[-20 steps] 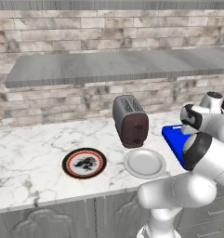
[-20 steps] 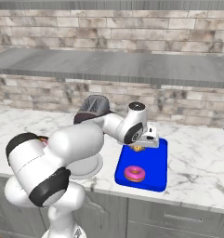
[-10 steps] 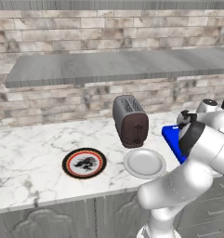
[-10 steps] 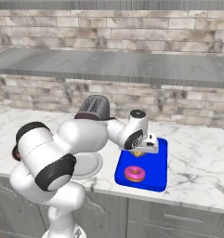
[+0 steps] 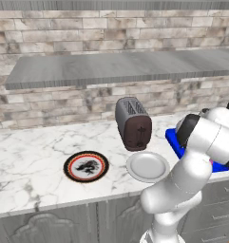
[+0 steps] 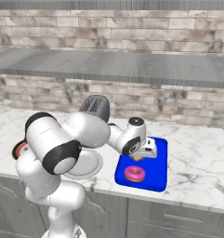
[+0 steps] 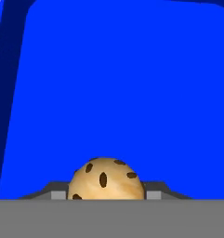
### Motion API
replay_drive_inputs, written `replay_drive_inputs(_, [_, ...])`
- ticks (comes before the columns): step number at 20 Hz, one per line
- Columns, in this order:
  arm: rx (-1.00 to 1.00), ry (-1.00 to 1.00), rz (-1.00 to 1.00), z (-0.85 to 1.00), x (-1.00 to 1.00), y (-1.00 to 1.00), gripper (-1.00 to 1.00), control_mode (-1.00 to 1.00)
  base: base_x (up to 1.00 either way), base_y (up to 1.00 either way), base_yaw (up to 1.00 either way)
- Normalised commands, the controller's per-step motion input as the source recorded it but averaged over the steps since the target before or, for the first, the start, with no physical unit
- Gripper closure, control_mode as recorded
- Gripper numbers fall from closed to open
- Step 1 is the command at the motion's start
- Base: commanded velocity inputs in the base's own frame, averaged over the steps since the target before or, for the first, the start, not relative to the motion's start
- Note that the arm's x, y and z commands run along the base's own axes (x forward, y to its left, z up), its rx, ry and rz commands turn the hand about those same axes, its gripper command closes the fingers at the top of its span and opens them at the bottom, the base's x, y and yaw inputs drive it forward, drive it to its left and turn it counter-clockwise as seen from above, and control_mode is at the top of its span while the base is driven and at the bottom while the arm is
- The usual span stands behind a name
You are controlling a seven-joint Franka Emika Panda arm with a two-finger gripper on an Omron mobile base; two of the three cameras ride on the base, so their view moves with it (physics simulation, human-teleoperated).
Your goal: Move the dessert items from the plates to the tray.
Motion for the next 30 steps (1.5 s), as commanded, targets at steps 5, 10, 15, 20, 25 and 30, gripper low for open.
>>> replay_drive_inputs(5, [0.00,0.00,0.00,-0.24,0.16,0.00,-1.00,-1.00,0.00,0.00,0.00])
replay_drive_inputs(10, [0.00,0.00,0.00,-0.02,0.02,0.00,-1.00,-1.00,0.00,0.00,0.00])
replay_drive_inputs(15, [0.00,-0.01,0.00,0.01,-0.02,-0.01,-1.00,-1.00,0.00,0.00,0.00])
replay_drive_inputs(20, [0.00,-0.05,0.00,0.47,-0.19,0.17,-1.00,-1.00,0.00,0.00,0.00])
replay_drive_inputs(25, [-0.04,-0.11,0.00,0.44,-0.57,0.53,-1.00,-1.00,0.00,0.00,0.00])
replay_drive_inputs(30, [-0.09,-0.02,-0.01,0.45,-0.53,0.97,-1.00,-1.00,0.00,0.00,0.00])
